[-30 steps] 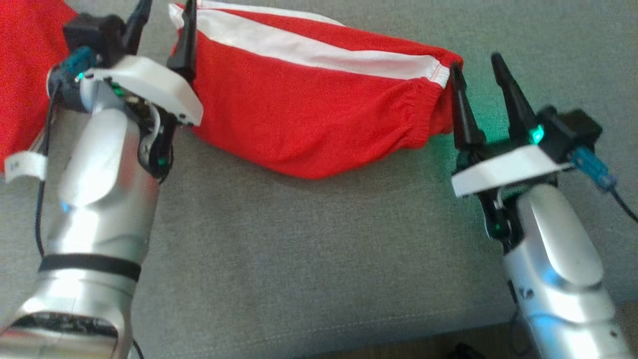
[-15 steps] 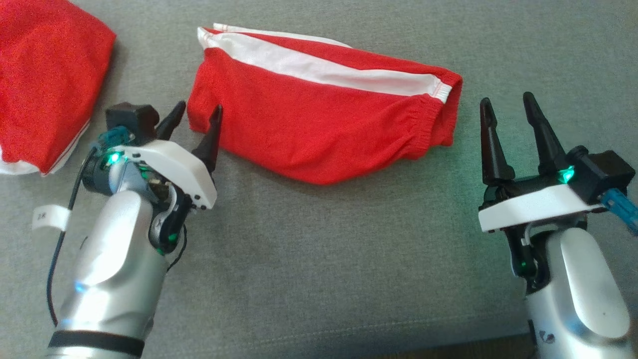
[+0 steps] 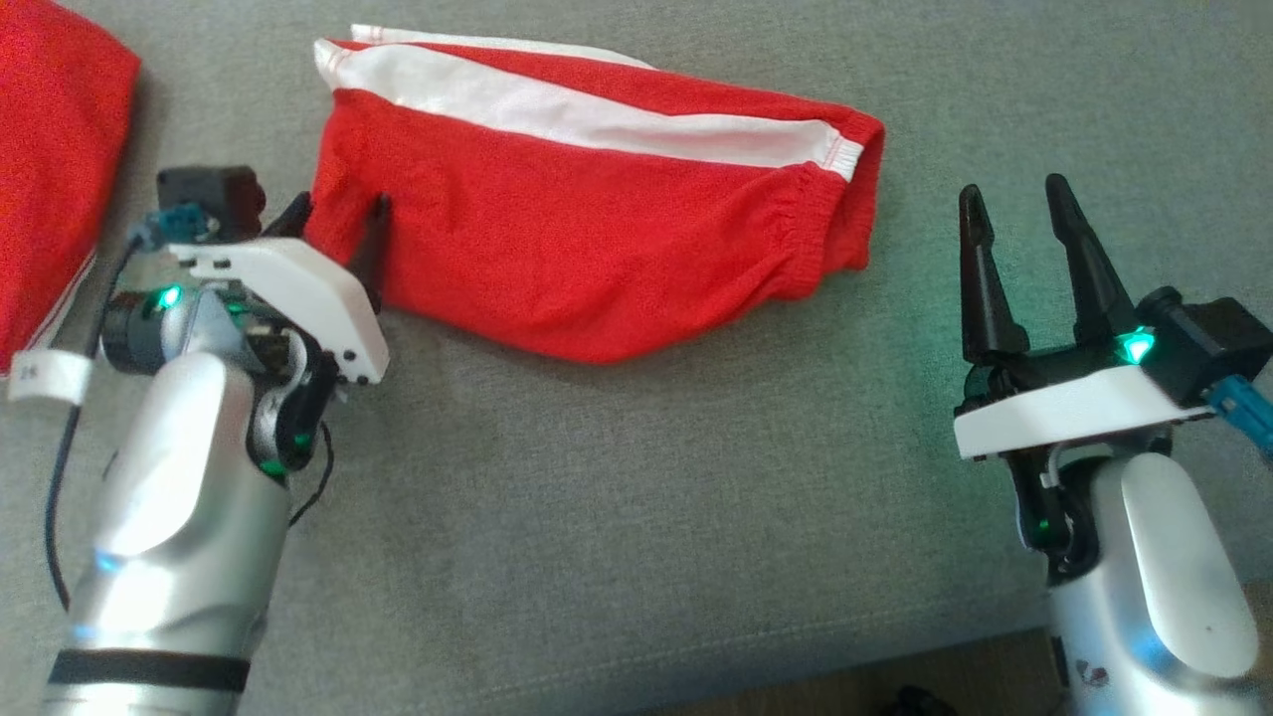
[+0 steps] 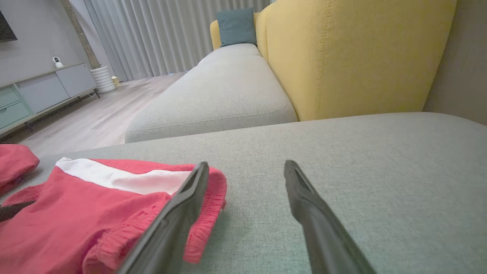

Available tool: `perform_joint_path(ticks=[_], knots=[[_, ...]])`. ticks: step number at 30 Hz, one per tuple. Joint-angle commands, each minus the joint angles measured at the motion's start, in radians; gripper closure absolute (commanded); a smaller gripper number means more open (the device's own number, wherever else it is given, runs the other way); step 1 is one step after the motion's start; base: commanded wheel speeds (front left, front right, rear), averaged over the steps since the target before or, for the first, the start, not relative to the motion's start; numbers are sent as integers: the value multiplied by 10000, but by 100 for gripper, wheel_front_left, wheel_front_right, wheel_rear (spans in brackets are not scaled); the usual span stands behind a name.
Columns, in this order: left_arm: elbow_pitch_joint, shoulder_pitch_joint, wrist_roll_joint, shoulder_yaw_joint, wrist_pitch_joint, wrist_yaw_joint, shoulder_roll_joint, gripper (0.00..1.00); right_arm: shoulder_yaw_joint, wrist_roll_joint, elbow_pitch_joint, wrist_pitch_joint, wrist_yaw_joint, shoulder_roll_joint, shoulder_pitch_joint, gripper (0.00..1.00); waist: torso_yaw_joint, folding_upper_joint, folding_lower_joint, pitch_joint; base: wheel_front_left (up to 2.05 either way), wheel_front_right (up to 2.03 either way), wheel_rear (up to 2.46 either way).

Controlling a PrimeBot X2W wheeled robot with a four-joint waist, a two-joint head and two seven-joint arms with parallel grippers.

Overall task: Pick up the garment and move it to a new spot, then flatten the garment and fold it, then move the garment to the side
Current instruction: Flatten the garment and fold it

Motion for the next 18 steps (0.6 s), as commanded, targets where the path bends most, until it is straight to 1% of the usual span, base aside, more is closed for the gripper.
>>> perform_joint_path(ticks=[1, 6, 7, 8, 9, 10, 18], knots=[[-356, -401, -126, 343, 151, 22, 313, 0, 246, 64, -313, -61, -9, 32, -60, 0, -59, 0, 0, 35, 0, 0, 0], [-333, -345, -394, 334, 774, 22, 298, 0, 288, 122, -206, -128, -9, 32, -129, 0, -178, 0, 0, 41, 0, 0, 0], [-338, -317, -464, 333, 886, 4, 287, 13, 298, 134, -195, -140, -9, 32, -132, 0, -194, 0, 0, 34, 0, 0, 0], [-358, -291, -534, 337, 966, -22, 278, 51, 308, 147, -181, -152, -9, 32, -137, 0, -205, 0, 0, 27, 0, 0, 0], [-388, -269, -586, 350, 1007, -30, 276, 77, 313, 156, -160, -163, -9, 32, -145, 0, -211, 0, 0, 18, 0, 0, 0], [-417, -249, -617, 354, 1026, -31, 278, 100, 314, 163, -139, -176, -9, 32, -150, 0, -210, 0, 0, 4, 0, 0, 0], [-923, 295, -950, 575, 440, 3, 145, 100, 223, 122, -6, -211, -9, 32, -65, 0, 20, 0, 0, -343, 0, 0, 0]])
